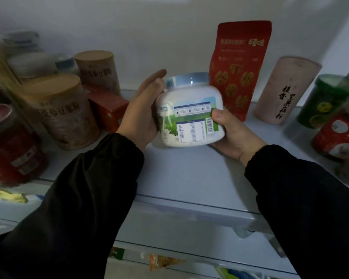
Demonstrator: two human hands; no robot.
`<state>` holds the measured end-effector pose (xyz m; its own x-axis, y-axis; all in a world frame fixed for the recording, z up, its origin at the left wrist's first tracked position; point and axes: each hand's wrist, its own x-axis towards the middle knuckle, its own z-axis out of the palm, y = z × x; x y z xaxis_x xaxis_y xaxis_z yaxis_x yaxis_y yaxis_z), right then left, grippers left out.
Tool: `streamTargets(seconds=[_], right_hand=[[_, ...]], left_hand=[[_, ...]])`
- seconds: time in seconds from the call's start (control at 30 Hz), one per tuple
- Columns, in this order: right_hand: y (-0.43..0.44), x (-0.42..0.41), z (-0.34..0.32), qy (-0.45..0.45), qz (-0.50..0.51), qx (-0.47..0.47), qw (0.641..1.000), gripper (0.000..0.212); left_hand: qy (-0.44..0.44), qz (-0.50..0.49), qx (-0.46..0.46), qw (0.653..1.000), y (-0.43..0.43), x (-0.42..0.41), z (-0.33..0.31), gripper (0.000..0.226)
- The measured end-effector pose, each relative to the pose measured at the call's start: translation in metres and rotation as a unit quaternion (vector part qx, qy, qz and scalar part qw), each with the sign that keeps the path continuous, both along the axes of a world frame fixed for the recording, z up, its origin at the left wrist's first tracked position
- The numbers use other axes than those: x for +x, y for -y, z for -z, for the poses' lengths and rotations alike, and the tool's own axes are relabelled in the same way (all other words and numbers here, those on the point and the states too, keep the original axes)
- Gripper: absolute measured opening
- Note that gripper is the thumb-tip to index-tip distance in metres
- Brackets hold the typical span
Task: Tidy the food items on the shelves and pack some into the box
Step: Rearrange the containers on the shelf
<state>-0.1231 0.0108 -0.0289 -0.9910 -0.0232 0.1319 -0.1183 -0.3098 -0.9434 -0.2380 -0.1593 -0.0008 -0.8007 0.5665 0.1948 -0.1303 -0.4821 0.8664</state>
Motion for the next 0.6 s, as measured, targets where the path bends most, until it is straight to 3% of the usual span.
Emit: streamTargets(seconds=[0.1, 0.27, 0.47, 0.6], right_hand=[[-0.001, 0.000, -0.002, -0.013, -0.009, -0.071, 0.997, 0.102], [0.002, -0.002, -0.007, -0.065, -0.015, -0.111, 0.992, 0.096], [0.004, -0.004, -0.008, -0.033, 0.073, -0.080, 0.994, 0.099], [0.008, -0.005, -0.011, -0.014, 0.174, -0.035, 0.984, 0.058]], left_hand=[[-0.007, 0.086, -0.001, 0.996, -0.002, 0.005, 0.005, 0.075], [0.077, 0.223, -0.058, 0.970, -0.013, 0.014, 0.008, 0.097], [0.094, 0.211, 0.009, 0.973, -0.014, 0.014, 0.007, 0.087], [0.083, 0.153, 0.008, 0.985, -0.016, 0.009, 0.006, 0.081]])
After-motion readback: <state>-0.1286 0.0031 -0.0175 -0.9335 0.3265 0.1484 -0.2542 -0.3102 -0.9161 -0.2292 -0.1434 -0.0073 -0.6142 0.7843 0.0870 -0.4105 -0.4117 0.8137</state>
